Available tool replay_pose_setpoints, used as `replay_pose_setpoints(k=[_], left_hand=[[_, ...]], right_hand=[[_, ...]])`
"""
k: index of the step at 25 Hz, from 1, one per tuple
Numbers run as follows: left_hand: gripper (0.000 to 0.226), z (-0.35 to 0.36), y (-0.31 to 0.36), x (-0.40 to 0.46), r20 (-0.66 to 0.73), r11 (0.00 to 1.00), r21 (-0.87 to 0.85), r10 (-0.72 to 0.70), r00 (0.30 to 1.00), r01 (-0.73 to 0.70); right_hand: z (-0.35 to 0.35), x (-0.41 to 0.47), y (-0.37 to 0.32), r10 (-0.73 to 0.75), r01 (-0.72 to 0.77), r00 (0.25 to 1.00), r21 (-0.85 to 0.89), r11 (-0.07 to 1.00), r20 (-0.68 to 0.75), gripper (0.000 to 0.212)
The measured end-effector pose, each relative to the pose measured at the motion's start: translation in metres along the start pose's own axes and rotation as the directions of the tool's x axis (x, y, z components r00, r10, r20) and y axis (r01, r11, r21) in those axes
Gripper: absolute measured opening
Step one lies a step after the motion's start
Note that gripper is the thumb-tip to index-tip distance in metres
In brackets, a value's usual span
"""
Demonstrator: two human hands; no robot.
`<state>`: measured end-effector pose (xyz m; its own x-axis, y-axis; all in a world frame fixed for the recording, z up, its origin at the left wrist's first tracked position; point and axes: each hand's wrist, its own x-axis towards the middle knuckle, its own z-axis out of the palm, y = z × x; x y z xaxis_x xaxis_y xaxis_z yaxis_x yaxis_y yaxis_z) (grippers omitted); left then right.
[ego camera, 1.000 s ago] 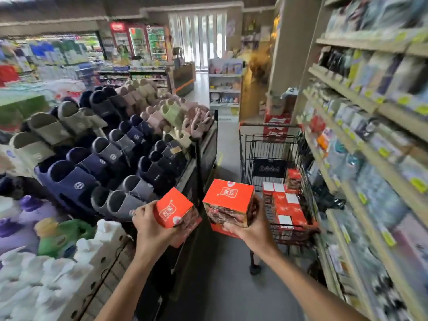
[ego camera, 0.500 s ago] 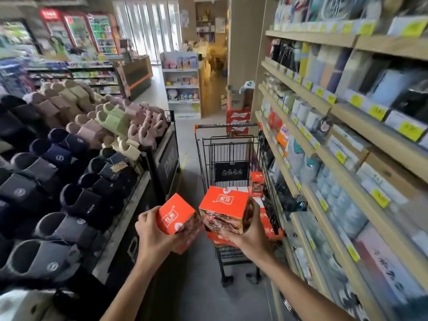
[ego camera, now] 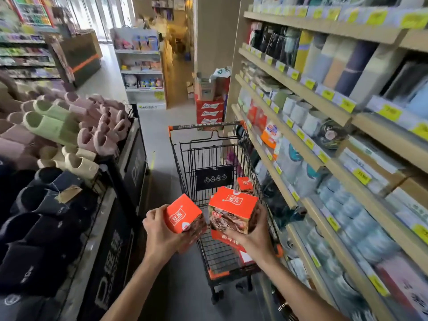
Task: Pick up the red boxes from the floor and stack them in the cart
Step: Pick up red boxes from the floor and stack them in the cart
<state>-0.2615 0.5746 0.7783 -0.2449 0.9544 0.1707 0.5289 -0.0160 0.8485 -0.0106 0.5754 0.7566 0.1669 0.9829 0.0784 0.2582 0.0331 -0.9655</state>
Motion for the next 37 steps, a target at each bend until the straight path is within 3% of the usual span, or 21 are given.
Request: replay_pose_setpoints(k=[10,15,19,23,30,37], left_hand=[[0.102,0.067,-0.019,0.118,0.122,0.999,0.032,-0.044,0.992,0.040],[0.099,0.116,-0.018,0.175,0.111,0.996,0.062,-0.069,0.991,0.063],[0.105,0.169,-0.014,0.219,0.165,0.990,0.084,-0.123,0.979,0.111],[0.110,0.216,-0.016,0.251,0.177,0.979,0.093,-0.196,0.964,0.182],[0.096,0.282,-0.076,0.289,0.215,0.957,0.162,-0.272,0.938,0.241],[0.096,0.312,-0.116,0.298,0.300,0.963,0.183,-0.247,0.921,0.198]], right_hand=[[0.008,0.099,0.043,0.141,-0.137,0.985,0.048,0.989,-0.100,0.092],[-0.002,0.169,0.088,0.199,-0.191,0.961,0.060,0.980,-0.190,0.100],[-0.010,0.220,0.140,0.300,-0.299,0.913,0.047,0.953,-0.276,0.107],[-0.008,0.255,0.186,0.383,-0.384,0.890,0.045,0.922,-0.247,0.106],[0.021,0.279,0.258,0.535,-0.555,0.772,0.046,0.830,-0.344,0.125],[0.046,0.295,0.303,0.532,-0.533,0.678,0.159,0.831,-0.508,0.113]])
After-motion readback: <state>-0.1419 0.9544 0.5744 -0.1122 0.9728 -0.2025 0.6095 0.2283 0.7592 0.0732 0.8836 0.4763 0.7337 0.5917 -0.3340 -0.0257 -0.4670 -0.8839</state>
